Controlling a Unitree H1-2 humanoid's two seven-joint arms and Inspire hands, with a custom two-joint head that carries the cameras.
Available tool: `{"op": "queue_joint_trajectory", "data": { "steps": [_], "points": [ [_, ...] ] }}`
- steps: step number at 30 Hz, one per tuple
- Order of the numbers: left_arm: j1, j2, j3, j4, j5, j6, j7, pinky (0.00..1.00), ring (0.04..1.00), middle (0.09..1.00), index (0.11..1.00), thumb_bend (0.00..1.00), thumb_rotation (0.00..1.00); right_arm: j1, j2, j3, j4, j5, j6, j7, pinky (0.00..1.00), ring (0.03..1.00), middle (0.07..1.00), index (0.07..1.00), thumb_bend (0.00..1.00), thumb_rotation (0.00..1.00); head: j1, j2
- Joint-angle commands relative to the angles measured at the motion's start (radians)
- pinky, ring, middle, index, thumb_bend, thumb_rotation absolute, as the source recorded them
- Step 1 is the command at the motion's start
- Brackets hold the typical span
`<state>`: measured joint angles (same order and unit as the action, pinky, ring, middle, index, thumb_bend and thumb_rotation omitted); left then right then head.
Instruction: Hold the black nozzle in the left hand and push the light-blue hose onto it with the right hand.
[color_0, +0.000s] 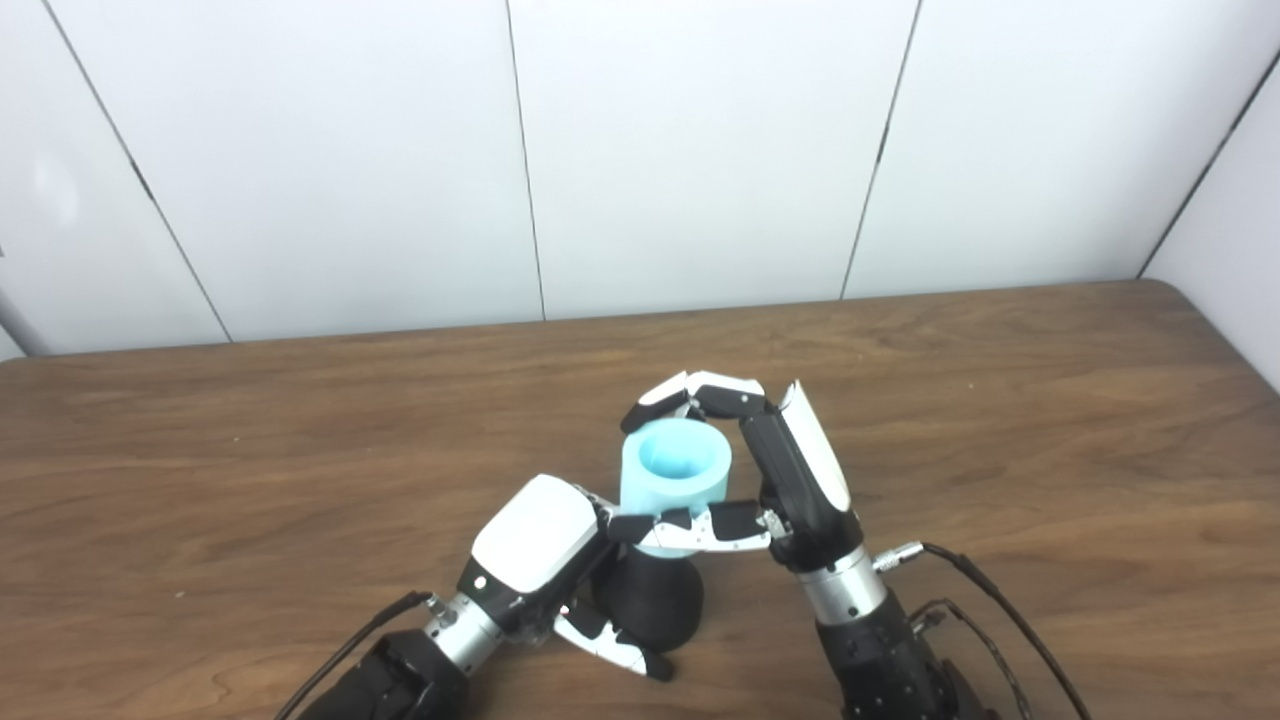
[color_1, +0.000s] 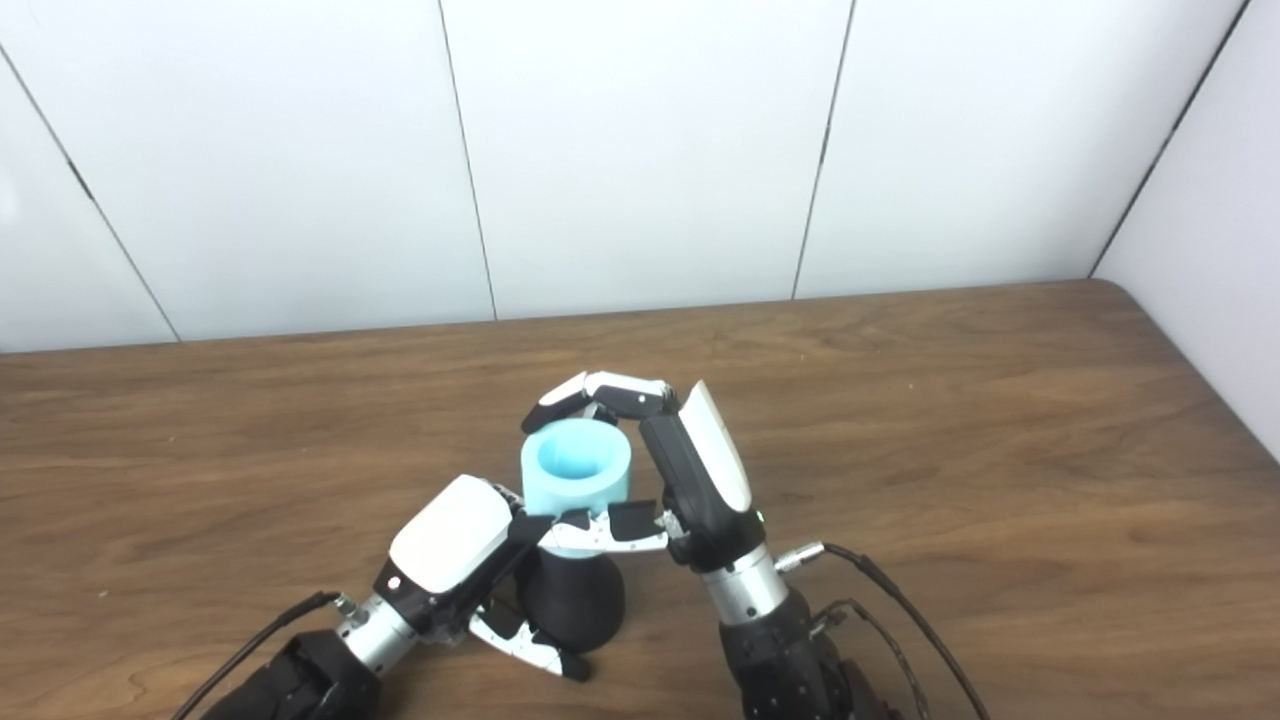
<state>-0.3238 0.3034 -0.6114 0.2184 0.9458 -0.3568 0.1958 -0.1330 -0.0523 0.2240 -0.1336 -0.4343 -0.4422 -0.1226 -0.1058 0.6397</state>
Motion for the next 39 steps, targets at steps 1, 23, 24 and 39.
{"op": "queue_joint_trajectory", "data": {
  "steps": [1,23,24,39],
  "points": [
    [0.124,-0.011,-0.056,0.069,0.018,-0.001,-0.030,0.08,0.131,0.204,0.481,0.52,0.04,0.014,-0.006,0.021,0.012,-0.047,0.001,0.029,0.11,0.148,0.472,0.482,0.53,0.00,0.000,0.001],
    [0.123,-0.011,-0.057,0.071,0.018,0.000,-0.031,0.08,0.135,0.207,0.481,0.52,0.04,0.012,-0.001,0.026,0.008,-0.052,0.030,0.028,0.10,0.136,0.471,0.482,0.53,0.00,0.001,0.002],
    [0.122,-0.011,-0.057,0.071,0.017,0.002,-0.036,0.08,0.134,0.207,0.481,0.52,0.04,0.012,-0.001,0.026,0.010,-0.050,0.027,0.027,0.10,0.144,0.471,0.482,0.53,0.00,0.000,0.001],
    [0.119,-0.007,-0.061,0.068,0.027,0.008,-0.046,0.09,0.148,0.223,0.482,0.52,0.04,0.010,0.011,0.035,0.006,-0.054,0.028,0.027,0.09,0.127,0.469,0.483,0.53,0.00,-0.003,0.002]
  ]
}}
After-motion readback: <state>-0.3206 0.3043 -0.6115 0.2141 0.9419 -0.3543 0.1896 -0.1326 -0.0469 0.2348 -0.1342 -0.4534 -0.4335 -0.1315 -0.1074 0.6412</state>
